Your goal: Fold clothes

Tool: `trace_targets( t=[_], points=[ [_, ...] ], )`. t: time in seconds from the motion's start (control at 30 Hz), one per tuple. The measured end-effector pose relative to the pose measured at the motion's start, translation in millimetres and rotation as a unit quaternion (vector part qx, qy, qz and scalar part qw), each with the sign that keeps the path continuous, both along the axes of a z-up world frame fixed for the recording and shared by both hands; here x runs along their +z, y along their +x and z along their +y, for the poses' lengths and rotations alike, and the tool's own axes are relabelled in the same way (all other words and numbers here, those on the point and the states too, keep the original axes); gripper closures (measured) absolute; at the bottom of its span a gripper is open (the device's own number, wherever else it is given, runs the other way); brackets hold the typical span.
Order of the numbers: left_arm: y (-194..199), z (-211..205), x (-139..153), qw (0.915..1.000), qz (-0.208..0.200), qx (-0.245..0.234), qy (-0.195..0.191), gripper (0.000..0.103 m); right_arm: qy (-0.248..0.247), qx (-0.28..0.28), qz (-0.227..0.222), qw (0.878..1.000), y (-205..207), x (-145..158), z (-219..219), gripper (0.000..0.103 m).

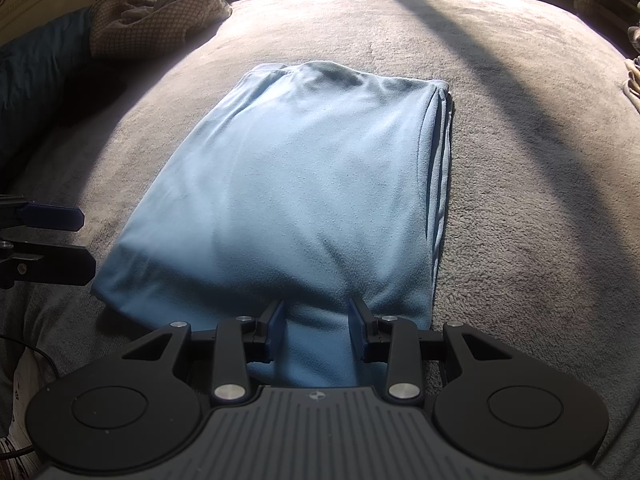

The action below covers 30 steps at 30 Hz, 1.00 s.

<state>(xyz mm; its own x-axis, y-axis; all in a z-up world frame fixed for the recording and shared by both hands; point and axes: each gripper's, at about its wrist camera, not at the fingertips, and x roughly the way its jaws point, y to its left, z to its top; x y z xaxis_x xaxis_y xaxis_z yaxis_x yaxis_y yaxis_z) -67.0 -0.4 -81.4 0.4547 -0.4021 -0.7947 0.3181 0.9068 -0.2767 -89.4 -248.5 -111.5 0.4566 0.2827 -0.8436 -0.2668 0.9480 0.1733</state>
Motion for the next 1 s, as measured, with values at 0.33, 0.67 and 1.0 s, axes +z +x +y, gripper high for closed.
trace_targets(
  t=[0.33, 0.67, 1.0],
  points=[
    [0.3, 0.2, 0.2, 1.0000, 0.002, 0.000, 0.000, 0.000, 0.000, 0.000, 0.000, 1.000, -0.5, 0.1, 0.3, 0.065],
    [0.5, 0.8, 0.3, 1.0000, 0.004, 0.001, 0.002, 0.000, 0.000, 0.000, 0.000, 1.000, -1.6, 0.1, 1.2, 0.065],
    [7.1, 6.4, -2.4, 0.9998, -0.003, 0.011, 0.016, 0.000, 0.011, -0.003, -0.002, 1.000, -0.5, 3.3, -3.5, 0.063]
  ],
)
